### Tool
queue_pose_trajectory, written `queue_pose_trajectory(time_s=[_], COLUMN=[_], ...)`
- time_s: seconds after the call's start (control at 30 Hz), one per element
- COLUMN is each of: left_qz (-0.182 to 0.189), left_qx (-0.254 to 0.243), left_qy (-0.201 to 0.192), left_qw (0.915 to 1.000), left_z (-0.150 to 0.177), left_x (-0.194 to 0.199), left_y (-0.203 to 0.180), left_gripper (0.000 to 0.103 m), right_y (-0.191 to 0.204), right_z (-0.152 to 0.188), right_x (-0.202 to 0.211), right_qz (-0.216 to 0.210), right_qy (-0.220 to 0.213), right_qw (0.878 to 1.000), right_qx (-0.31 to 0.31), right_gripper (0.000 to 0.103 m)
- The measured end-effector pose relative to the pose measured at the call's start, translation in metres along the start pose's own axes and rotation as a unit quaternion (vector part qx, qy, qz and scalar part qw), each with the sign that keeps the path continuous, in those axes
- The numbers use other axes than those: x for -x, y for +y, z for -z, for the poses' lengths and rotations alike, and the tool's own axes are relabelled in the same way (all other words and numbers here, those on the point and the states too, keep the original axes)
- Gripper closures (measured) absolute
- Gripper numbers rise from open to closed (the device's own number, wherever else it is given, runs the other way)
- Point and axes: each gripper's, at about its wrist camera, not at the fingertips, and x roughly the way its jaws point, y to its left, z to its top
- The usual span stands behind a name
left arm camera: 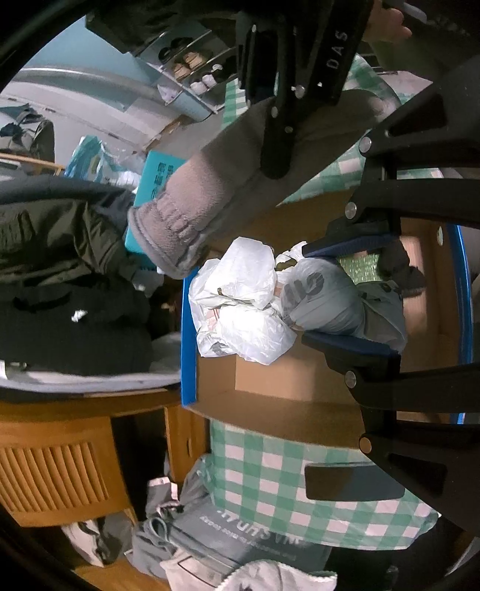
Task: Organize soft objects
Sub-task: 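Carry the white plastic bag and grey fleece sock with both grippers over the shoebox, then open both grippers to drop the bag and fleece sock into the shoebox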
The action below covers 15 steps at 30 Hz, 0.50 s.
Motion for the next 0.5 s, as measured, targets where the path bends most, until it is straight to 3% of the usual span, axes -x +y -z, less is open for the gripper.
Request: queue_pose_trajectory(time_s=[0.5], left_qz=[-0.029], left_qx=[0.023], left_qy=[0.007], left_qw=[0.9993], left_z=[0.002], left_x=[-0.004], left_y=[0.027], left_gripper=[0.063], right_y=[0.025], right_z=[-0.017], right_x=[-0.033], right_qz=[-0.026], right_qy=[0.021], right_qw=[0.999], right_qx=[-0.013], right_gripper=[0.088])
